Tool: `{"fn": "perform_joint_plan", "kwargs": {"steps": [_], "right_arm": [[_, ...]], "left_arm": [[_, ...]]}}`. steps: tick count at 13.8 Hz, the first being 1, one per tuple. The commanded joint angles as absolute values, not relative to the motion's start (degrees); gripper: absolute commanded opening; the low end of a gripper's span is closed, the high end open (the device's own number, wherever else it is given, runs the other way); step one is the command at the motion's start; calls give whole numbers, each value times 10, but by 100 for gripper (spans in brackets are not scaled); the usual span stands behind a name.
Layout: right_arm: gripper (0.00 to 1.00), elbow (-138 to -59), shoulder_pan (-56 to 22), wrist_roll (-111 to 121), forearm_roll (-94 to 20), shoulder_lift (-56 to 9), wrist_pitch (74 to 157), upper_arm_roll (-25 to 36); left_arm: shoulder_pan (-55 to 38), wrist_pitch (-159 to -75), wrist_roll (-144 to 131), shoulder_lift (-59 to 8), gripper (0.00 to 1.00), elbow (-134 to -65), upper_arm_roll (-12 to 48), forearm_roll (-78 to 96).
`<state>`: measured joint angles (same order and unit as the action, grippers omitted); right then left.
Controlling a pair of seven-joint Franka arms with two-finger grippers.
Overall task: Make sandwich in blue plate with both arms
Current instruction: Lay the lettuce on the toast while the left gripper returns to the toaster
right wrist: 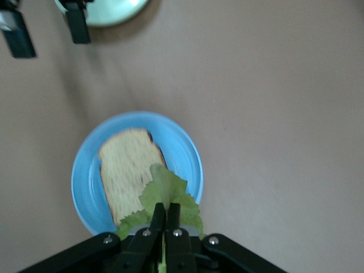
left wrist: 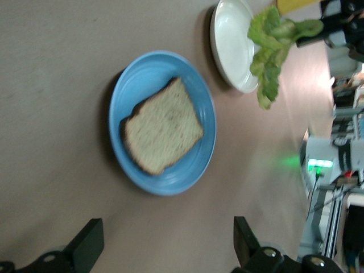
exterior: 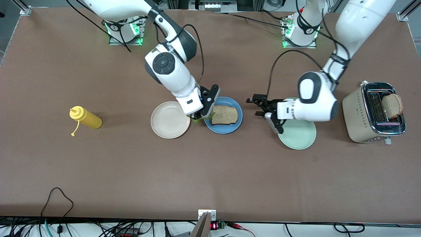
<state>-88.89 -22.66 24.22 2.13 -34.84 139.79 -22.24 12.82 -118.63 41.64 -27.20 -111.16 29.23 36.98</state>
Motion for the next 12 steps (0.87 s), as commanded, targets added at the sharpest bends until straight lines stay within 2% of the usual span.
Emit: {"fn": "perform_joint_plan", "kwargs": {"steps": [1,4,7,8,9,10,12], "right_arm": [[0,-867,-250,209,17,-385,1454,-221],[0,-867,-272,179,20,-409,1498,-218],[2,-867,-286,173,39,-417,1504,-207],[13,-867,-286,172,49,-420,1504,-207],[68,-867,-286,172,55,-420,1504,-207],[100,-867,-286,175,66,-419,1504,-200],[100,-867,-280,176,69,-413,1499,-198]], "left_arm": [[137,-1096,351,-237,100,-1069,287,246],[149,-1076,311,-190,100,-1049,286,116],[168,-1063,299,-141,100,-1049,287,-31],[170,-1063,299,-126,100,-1046,287,-71],[172,-1061,300,-118,100,-1030,287,-104],[177,-1038,306,-116,100,-1002,286,-125],[188,-946,301,-117,100,-919,287,-138]]}}
